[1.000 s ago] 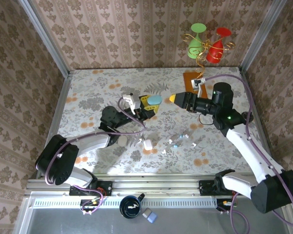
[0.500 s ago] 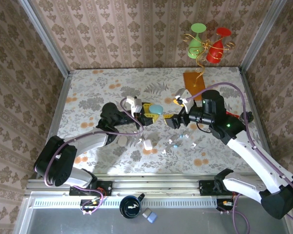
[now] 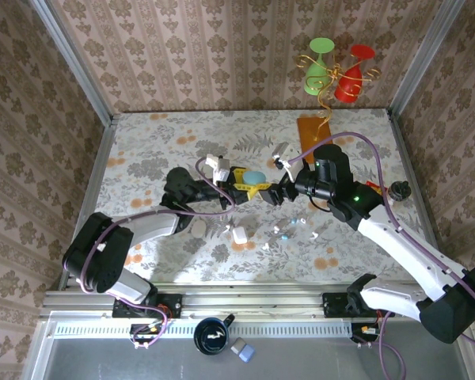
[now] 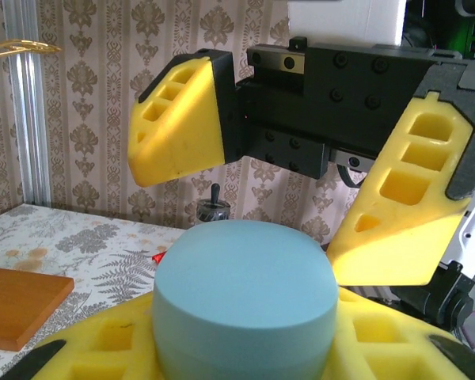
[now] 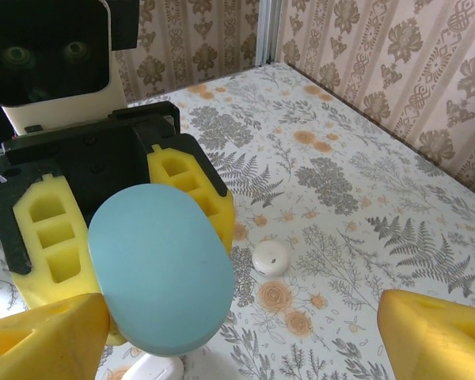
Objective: Insert the wireless bluetooth earbuds into the charging case
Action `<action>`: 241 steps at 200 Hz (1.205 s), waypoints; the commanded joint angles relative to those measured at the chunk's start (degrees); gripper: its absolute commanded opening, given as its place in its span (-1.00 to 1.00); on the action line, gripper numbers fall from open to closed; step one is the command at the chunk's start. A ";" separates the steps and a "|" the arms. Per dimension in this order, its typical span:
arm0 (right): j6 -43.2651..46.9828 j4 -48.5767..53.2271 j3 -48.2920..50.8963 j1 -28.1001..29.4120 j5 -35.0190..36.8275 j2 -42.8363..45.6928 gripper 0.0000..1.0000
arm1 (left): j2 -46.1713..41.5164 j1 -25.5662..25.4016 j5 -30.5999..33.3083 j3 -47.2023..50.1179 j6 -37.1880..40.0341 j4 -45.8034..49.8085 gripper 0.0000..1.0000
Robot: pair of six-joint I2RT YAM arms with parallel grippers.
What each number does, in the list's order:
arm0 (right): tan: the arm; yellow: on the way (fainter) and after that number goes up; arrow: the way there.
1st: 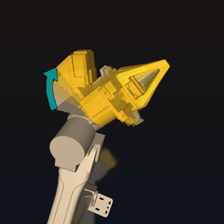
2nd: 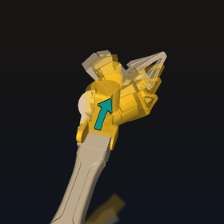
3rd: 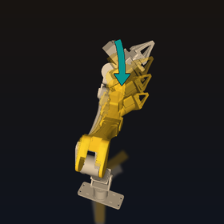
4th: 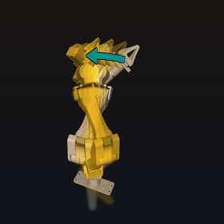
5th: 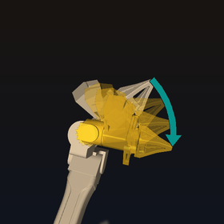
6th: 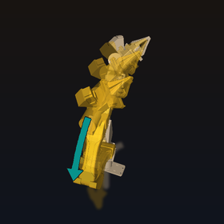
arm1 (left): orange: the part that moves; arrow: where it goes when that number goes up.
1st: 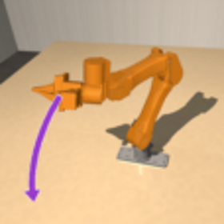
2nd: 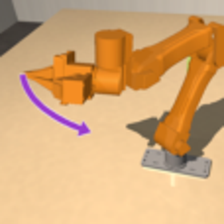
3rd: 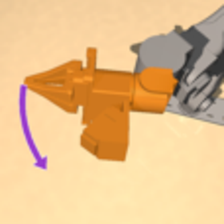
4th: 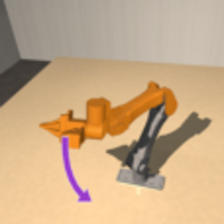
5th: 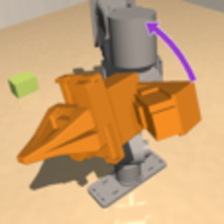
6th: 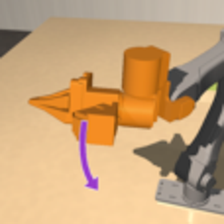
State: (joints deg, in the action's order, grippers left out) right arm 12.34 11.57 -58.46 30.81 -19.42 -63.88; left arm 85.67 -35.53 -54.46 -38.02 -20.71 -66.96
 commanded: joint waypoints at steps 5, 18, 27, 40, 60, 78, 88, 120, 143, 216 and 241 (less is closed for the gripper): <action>1.37 -1.91 -1.66 -0.05 2.81 -0.64 0.77 | -0.12 0.11 -2.32 -1.78 -1.89 -4.76 -0.39; 0.33 -3.05 -1.66 -0.18 4.19 -0.39 0.76 | -0.13 0.06 -2.54 -1.79 -1.86 -4.61 -0.40; -0.52 -3.82 -1.66 -0.22 5.38 -0.16 0.76 | -0.11 0.02 -2.51 -1.71 -1.78 -4.61 -0.40; -1.88 -4.85 -1.58 -0.63 6.75 0.17 0.76 | -0.11 0.02 -2.29 -1.47 -1.31 -4.63 -0.40; -3.41 -5.81 -1.40 -1.73 7.13 0.41 0.75 | -0.24 0.02 -1.42 -0.93 -0.17 -4.60 -0.40; -4.80 -6.51 -1.41 -2.21 6.47 0.22 0.75 | -0.57 -0.02 -0.78 -0.57 0.64 -4.65 -0.40; -5.08 -6.42 -1.65 -2.24 5.84 0.16 0.75 | -0.68 -0.07 -0.38 -0.32 1.09 -4.58 -0.41; -6.03 -4.48 -2.57 -2.24 6.58 0.32 0.75 | -1.03 -0.11 0.13 0.06 1.55 -4.50 -0.41; -7.71 -3.96 -2.65 -2.24 6.02 0.85 0.75 | -1.12 -0.16 0.14 0.03 1.73 -4.50 -0.41; -12.48 -3.97 -2.23 -3.74 -3.12 3.43 0.77 | -1.56 -0.23 1.28 0.70 2.48 -4.41 -0.41; -13.63 -4.70 -1.89 -3.81 -2.99 2.97 0.80 | -2.02 -0.20 2.76 1.21 3.02 -4.23 -0.41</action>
State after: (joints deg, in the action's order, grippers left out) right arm 1.10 7.07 -59.27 27.24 -20.60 -60.90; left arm 85.65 -35.59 -52.73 -37.89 -19.35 -69.08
